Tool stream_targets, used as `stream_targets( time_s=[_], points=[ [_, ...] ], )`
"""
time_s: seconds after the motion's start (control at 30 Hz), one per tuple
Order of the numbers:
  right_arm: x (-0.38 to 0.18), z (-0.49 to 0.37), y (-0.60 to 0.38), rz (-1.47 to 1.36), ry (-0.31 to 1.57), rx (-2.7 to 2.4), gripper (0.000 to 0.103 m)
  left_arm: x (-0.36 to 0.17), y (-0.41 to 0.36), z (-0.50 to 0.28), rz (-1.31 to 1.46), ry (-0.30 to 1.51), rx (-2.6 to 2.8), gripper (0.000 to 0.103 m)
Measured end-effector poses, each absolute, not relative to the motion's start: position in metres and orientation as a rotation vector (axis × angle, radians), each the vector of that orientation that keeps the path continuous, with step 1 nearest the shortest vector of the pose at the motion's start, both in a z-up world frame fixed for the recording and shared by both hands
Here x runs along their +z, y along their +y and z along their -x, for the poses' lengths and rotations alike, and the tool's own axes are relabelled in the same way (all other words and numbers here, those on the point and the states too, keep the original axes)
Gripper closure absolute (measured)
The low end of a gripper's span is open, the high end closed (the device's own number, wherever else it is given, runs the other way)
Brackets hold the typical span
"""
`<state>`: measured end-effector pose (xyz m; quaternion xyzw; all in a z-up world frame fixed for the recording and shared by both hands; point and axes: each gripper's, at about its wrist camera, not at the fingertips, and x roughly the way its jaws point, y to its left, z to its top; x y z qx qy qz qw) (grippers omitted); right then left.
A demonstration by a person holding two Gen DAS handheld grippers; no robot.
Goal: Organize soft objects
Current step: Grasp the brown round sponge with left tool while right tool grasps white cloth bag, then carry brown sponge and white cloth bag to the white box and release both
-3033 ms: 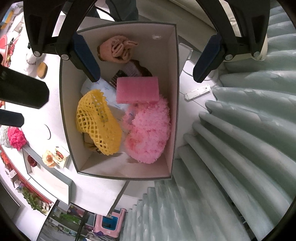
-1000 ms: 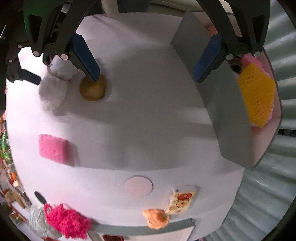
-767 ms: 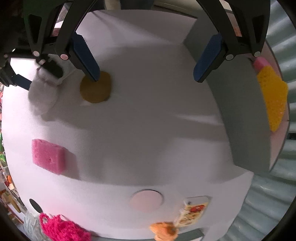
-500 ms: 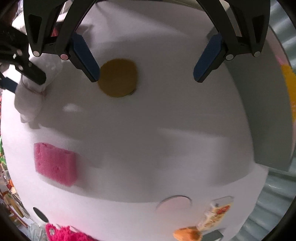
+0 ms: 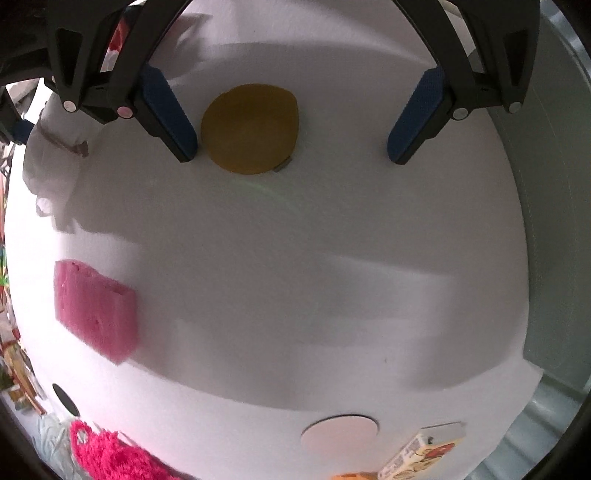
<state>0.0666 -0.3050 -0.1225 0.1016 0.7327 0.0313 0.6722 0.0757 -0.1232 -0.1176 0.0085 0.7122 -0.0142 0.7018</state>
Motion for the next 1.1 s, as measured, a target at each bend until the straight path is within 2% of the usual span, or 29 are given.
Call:
stream_targets(
  time_s=[0.13, 0.27, 0.33, 0.4, 0.43, 0.57, 0.6, 0.8, 1.1],
  points=[
    [-0.127, -0.074, -0.301, -0.197, 1.667, 0.094, 0.000, -0.115, -0.121, -0.071, -0.021, 1.544, -0.032, 0.000],
    [-0.124, -0.075, -0.293, -0.198, 1.705, 0.077, 0.003, -0.117, -0.119, -0.075, -0.007, 1.600, -0.010, 0.000],
    [-0.123, -0.070, -0.295, -0.155, 1.701, 0.039, 0.022, -0.118, -0.122, -0.077, -0.016, 1.631, -0.020, 0.000],
    [-0.117, -0.065, -0.293, -0.138, 1.684, 0.068, 0.038, -0.114, -0.129, -0.081, -0.031, 1.628, -0.037, 0.011],
    [-0.116, -0.064, -0.294, -0.155, 1.692, 0.078, 0.039, -0.111, -0.134, -0.081, -0.049, 1.626, -0.058, 0.015],
    [-0.108, -0.060, -0.297, -0.178, 1.671, 0.057, 0.040, -0.103, -0.144, -0.079, -0.116, 1.635, -0.131, 0.050],
    [-0.105, -0.060, -0.297, -0.183, 1.662, 0.054, 0.040, -0.101, -0.146, -0.080, -0.128, 1.643, -0.149, 0.052],
    [-0.085, -0.062, -0.301, -0.223, 1.621, 0.037, 0.040, -0.087, -0.122, -0.076, -0.047, 1.660, -0.211, 0.052],
    [-0.053, -0.062, -0.297, -0.233, 1.579, 0.053, 0.040, -0.039, -0.074, -0.073, -0.017, 1.575, -0.259, 0.052]
  ],
)
